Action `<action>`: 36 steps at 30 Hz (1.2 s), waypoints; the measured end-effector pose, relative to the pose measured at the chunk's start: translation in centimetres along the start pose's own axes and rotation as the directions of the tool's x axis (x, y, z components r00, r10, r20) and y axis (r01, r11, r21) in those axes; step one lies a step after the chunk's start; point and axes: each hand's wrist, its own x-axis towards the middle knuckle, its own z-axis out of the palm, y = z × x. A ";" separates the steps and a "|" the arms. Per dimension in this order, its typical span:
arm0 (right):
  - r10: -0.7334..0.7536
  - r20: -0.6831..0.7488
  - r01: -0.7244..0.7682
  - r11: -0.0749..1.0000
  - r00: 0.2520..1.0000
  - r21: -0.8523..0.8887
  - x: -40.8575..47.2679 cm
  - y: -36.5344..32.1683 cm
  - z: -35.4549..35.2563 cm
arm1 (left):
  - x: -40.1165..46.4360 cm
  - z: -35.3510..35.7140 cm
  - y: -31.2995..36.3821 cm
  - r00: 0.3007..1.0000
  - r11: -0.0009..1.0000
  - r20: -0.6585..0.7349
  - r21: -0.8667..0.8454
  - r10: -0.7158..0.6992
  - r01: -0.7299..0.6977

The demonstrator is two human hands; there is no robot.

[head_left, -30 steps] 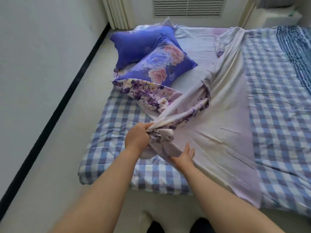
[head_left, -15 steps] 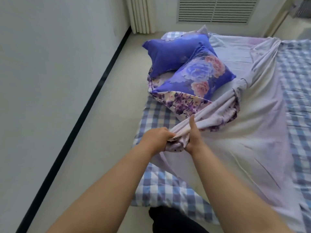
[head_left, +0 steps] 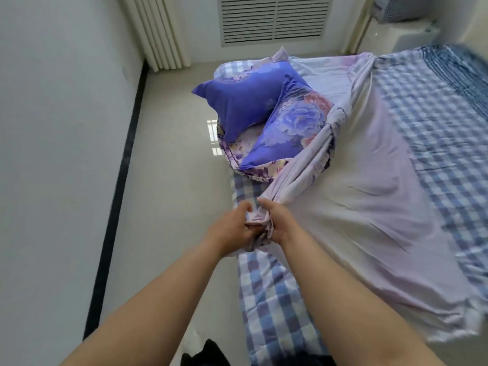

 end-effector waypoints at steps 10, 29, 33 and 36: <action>-0.019 -0.132 0.023 0.999 0.991 0.030 2.8 5.0 13.2 | 1.0 -9.7 -13.6 0.996 0.973 0.073 0.224 0.045 -0.060; -0.483 -0.589 0.336 0.875 0.648 -0.348 14.5 -12.2 8.1 | 26.6 -12.8 -8.1 0.904 0.881 0.183 0.219 0.386 -0.420; -0.484 -0.662 0.186 0.863 0.572 -0.470 17.4 -18.7 5.7 | 34.6 -14.9 -6.9 0.934 0.954 0.284 0.140 0.218 -0.265; -0.393 -0.805 0.066 0.911 0.444 -0.408 18.6 -20.9 3.6 | 39.1 -16.1 -7.1 0.945 0.997 0.321 0.034 0.056 -0.070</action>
